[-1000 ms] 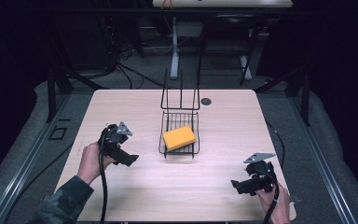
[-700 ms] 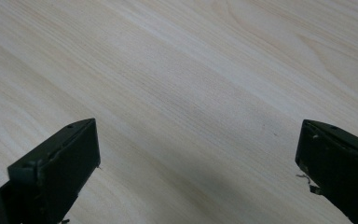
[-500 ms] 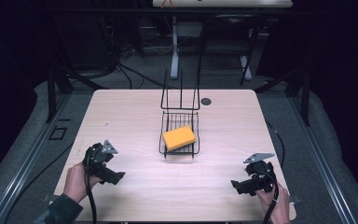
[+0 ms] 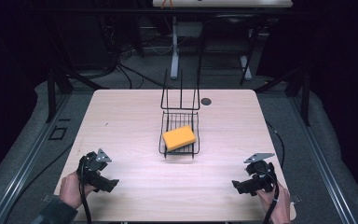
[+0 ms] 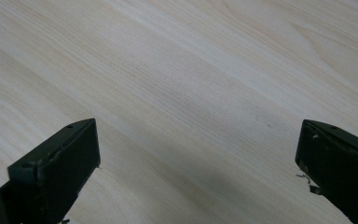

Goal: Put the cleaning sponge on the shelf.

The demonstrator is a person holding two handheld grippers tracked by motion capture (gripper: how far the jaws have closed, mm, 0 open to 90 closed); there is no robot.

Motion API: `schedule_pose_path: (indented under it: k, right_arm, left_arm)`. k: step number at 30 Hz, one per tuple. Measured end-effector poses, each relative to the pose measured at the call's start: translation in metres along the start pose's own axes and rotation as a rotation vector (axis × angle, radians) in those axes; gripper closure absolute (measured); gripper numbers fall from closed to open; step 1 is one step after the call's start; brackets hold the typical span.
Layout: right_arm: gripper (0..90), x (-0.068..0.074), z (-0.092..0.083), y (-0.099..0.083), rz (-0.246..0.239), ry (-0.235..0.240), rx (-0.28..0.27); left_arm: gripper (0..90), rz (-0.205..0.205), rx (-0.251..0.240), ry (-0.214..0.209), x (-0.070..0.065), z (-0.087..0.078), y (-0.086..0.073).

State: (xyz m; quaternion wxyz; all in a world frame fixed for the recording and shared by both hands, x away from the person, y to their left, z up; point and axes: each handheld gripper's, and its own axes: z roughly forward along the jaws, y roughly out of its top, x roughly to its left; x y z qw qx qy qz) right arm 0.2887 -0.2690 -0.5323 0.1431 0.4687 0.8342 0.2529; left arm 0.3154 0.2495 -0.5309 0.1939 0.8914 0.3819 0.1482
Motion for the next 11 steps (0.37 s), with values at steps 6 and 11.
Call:
schedule_pose_path:
  k: [6, 11]
  right_arm:
    - [0.0, -0.002, -0.0023, -0.0008, 0.012, -0.009, -0.015]
    - [0.0, -0.0021, -0.0024, -0.001, 0.02, 0.0, -0.016]
  left_arm:
    - [0.4, 0.01, 0.009, -0.01, -0.0004, 0.0017, 0.0023]
    - [0.4, 0.009, -0.002, -0.015, 0.0004, 0.0004, 0.0043]
